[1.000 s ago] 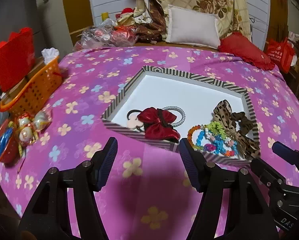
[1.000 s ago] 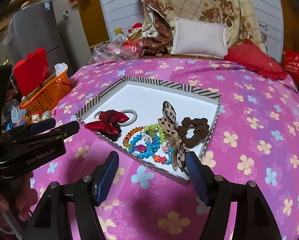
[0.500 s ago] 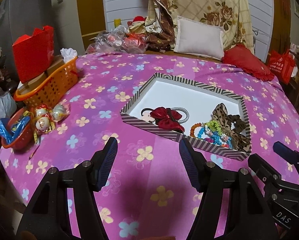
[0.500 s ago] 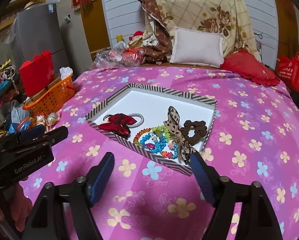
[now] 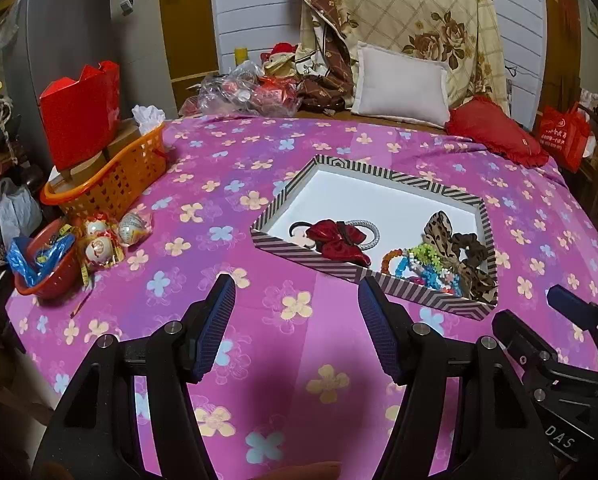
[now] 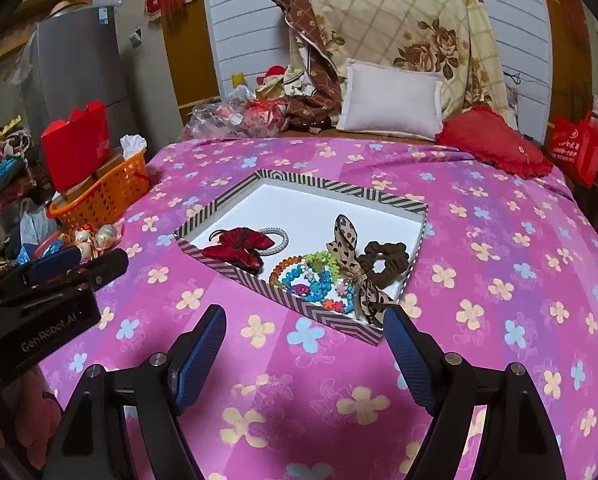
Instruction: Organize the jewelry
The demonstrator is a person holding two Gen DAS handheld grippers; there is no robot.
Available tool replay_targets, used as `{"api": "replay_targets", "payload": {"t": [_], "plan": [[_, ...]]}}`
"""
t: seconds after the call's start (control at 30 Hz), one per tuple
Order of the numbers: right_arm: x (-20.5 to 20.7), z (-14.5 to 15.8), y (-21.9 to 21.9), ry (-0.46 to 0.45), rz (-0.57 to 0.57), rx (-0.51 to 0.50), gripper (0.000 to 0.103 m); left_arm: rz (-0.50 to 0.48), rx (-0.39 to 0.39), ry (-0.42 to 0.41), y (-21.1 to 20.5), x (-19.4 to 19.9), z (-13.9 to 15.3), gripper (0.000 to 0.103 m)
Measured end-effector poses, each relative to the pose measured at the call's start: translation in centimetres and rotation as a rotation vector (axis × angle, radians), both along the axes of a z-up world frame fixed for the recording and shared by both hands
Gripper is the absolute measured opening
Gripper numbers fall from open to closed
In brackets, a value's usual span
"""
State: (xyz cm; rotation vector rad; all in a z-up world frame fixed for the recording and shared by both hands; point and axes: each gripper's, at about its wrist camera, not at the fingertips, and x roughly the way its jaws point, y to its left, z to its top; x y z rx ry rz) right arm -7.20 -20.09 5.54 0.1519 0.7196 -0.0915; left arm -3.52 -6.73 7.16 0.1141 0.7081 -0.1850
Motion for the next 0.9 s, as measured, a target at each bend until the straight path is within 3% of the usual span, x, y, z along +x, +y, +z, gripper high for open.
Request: {"api": "replay_targets", "payload": {"t": [0.9], "plan": [[0.71, -0.69, -0.38, 0.027, 0.001, 0.000, 0.079, -0.003, 0.012, 0.012, -0.43, 0.43, -0.49, 0.064]]}}
